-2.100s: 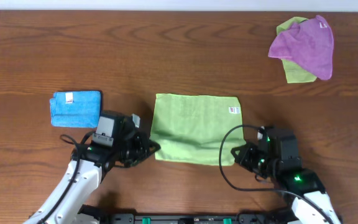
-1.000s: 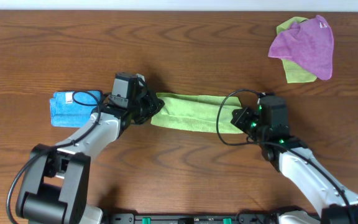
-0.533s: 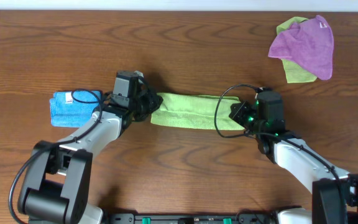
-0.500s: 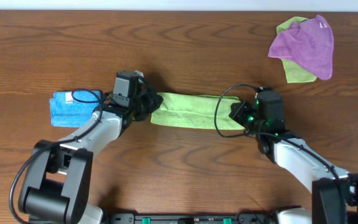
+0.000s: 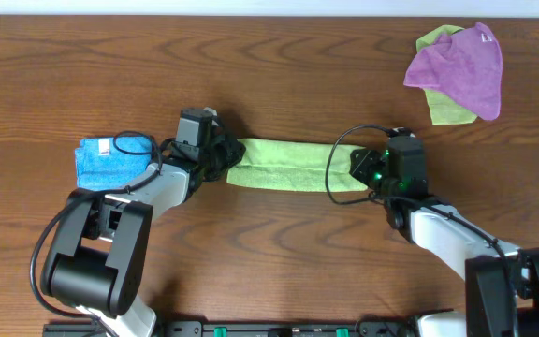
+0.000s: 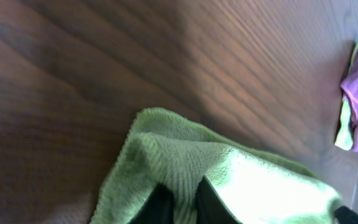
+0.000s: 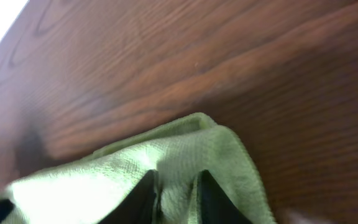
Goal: Fold the cloth
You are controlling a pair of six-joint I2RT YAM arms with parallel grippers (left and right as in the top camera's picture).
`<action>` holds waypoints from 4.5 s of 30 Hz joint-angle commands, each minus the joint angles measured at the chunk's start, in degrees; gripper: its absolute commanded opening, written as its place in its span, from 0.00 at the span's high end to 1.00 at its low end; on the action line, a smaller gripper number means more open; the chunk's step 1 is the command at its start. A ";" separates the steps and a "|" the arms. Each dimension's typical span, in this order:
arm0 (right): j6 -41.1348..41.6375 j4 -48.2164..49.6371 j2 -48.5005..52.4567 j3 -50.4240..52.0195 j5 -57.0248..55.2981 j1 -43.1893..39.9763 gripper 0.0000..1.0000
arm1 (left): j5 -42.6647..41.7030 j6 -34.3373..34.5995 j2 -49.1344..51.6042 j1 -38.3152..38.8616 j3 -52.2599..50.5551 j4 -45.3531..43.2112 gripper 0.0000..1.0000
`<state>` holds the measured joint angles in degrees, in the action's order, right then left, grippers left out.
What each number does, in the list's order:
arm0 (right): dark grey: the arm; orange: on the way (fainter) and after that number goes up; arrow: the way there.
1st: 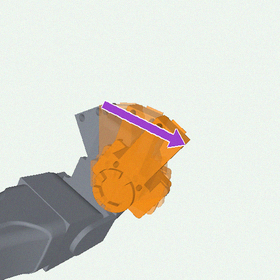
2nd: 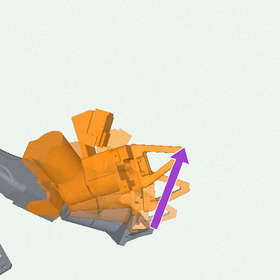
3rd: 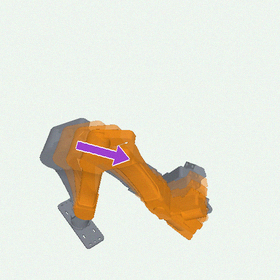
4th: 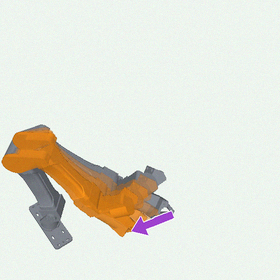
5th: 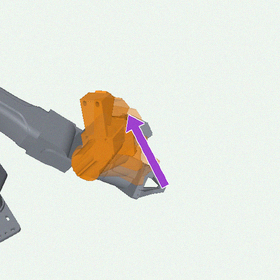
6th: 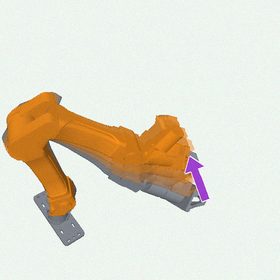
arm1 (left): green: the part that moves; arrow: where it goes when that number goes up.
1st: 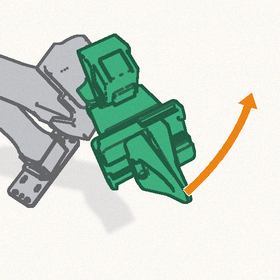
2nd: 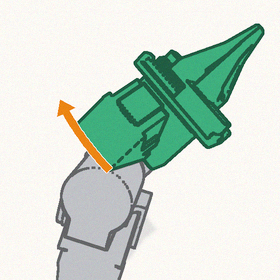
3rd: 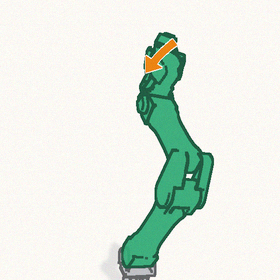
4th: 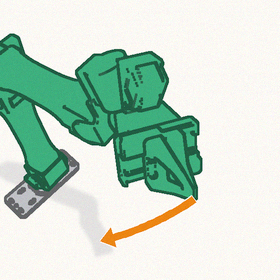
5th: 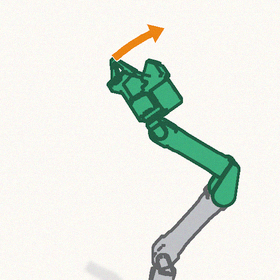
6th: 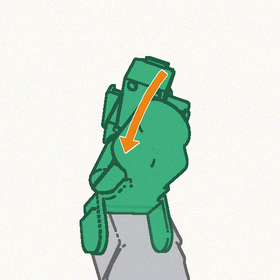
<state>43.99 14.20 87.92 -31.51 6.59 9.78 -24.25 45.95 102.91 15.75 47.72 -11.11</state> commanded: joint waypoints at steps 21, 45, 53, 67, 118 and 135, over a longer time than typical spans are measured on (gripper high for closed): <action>1.40 -21.46 -21.92 -0.81 2.64 -1.36 0.37 | -10.91 -3.78 -9.46 -5.33 5.44 10.05 0.14; 15.41 -38.64 -24.85 -0.74 6.67 -1.36 0.23 | 1.99 -7.69 -1.27 4.92 9.18 16.46 0.94; 16.74 -34.03 -17.75 -0.74 7.26 -0.79 0.21 | 3.23 -8.72 2.58 4.92 9.18 16.55 0.94; 20.72 -25.64 -7.19 -0.74 6.47 2.58 0.21 | 10.73 -11.32 2.75 5.55 9.14 21.79 0.94; 13.53 -9.55 6.05 -0.79 -2.86 4.66 0.99 | 10.62 -11.23 6.71 7.63 9.14 24.81 0.94; 10.14 -10.91 -8.37 -3.52 -2.75 13.27 0.99 | 8.04 -11.04 6.71 7.63 9.14 24.79 0.94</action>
<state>54.98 3.25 79.96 -32.97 4.23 21.17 -14.66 35.73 106.63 22.76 57.63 12.58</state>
